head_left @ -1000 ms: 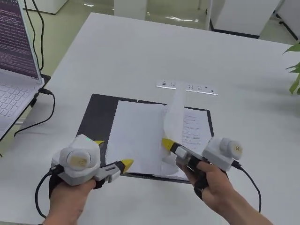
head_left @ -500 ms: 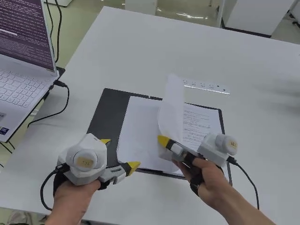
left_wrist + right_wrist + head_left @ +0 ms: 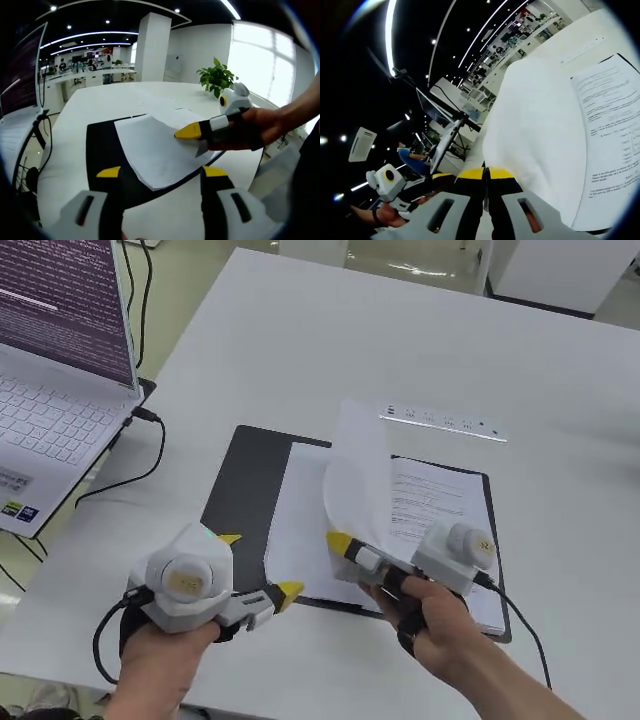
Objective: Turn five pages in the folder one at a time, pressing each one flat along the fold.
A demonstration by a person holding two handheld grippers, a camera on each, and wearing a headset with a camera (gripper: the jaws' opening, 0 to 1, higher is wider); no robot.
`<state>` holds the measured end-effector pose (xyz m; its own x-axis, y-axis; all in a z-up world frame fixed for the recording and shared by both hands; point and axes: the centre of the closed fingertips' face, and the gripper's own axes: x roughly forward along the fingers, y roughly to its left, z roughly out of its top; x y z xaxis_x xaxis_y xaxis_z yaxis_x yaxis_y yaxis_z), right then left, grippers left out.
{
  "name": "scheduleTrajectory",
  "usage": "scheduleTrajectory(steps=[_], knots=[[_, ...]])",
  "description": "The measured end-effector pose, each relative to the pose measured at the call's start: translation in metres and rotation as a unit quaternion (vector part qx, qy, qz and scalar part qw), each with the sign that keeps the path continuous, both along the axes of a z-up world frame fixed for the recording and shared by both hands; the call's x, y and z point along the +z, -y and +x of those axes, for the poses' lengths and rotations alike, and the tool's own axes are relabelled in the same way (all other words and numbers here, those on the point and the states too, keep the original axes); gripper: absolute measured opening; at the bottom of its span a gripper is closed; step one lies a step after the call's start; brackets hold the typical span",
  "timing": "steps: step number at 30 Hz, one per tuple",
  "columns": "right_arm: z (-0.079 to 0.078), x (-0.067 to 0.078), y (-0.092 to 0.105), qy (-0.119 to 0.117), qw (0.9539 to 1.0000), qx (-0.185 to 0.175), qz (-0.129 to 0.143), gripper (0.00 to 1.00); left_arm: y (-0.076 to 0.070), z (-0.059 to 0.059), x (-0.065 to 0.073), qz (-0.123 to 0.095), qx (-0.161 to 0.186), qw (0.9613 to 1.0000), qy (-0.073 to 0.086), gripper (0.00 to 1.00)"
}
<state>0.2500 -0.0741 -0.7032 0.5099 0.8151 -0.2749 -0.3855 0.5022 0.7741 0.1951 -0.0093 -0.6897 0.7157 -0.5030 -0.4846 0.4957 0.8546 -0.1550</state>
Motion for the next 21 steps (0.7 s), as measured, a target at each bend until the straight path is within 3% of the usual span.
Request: scheduleTrajectory(steps=[8,21], knots=[[0.001,-0.003,-0.016,-0.013,0.9999,0.001,0.009,0.00,-0.005,0.000,-0.006,-0.005,0.007,0.9999,-0.009,0.62],[-0.001,-0.033,-0.042,-0.050,0.9986,0.016,-0.001,0.00,-0.016,0.000,-0.009,-0.008,0.016,0.9998,-0.013,0.61]])
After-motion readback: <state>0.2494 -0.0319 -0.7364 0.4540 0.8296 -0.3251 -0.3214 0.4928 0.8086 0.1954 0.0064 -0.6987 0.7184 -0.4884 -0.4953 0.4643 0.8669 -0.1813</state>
